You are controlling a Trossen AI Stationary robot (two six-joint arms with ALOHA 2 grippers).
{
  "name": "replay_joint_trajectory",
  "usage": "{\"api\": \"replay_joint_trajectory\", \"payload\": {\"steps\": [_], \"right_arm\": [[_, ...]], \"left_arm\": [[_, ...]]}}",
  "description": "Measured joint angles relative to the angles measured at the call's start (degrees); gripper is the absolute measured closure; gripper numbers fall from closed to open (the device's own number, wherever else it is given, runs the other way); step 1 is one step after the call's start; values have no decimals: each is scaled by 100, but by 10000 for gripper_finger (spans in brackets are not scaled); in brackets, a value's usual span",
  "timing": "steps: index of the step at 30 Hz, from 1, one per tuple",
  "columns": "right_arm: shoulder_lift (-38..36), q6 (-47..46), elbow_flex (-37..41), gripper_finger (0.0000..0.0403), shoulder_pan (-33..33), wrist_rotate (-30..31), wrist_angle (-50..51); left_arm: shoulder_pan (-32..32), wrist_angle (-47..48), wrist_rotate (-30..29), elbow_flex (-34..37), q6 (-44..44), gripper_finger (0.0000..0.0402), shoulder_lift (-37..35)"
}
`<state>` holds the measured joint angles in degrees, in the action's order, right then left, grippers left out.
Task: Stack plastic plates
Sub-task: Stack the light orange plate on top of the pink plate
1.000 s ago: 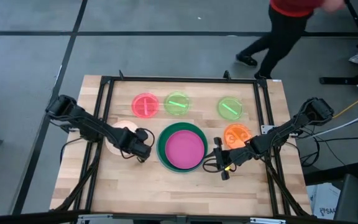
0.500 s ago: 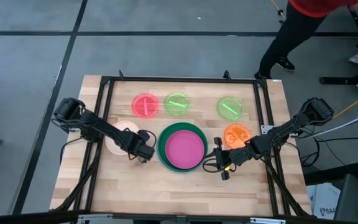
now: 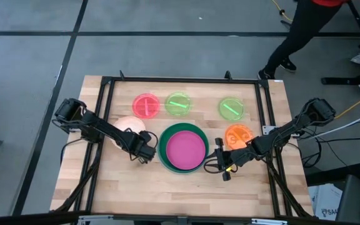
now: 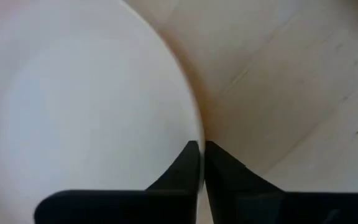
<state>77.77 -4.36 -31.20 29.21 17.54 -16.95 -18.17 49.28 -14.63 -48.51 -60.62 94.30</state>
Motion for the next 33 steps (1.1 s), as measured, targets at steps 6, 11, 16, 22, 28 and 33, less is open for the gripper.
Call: {"api": "replay_joint_trajectory", "payload": {"steps": [6, 11, 16, 22, 28, 33], "right_arm": [[-1, -2, 0, 285, 0, 0, 4], [-1, -2, 0, 285, 0, 0, 9], [-1, -4, 0, 285, 0, 0, 48], [-1, -7, 0, 285, 0, 0, 51], [1, -7, 0, 285, 0, 0, 55], [1, -7, 0, 285, 0, 0, 57]], "left_arm": [[-124, 368, 61, -108, 118, 388, -20], [-370, 1204, -250, -622, 118, 393, -20], [-605, 1538, -661, -1405, 595, 392, -26], [-794, 1211, -1129, -2060, 1445, 391, -28], [-815, 190, -1091, -2186, 2547, 391, -25], [-785, -840, -942, -2186, 3399, 391, -17]]}}
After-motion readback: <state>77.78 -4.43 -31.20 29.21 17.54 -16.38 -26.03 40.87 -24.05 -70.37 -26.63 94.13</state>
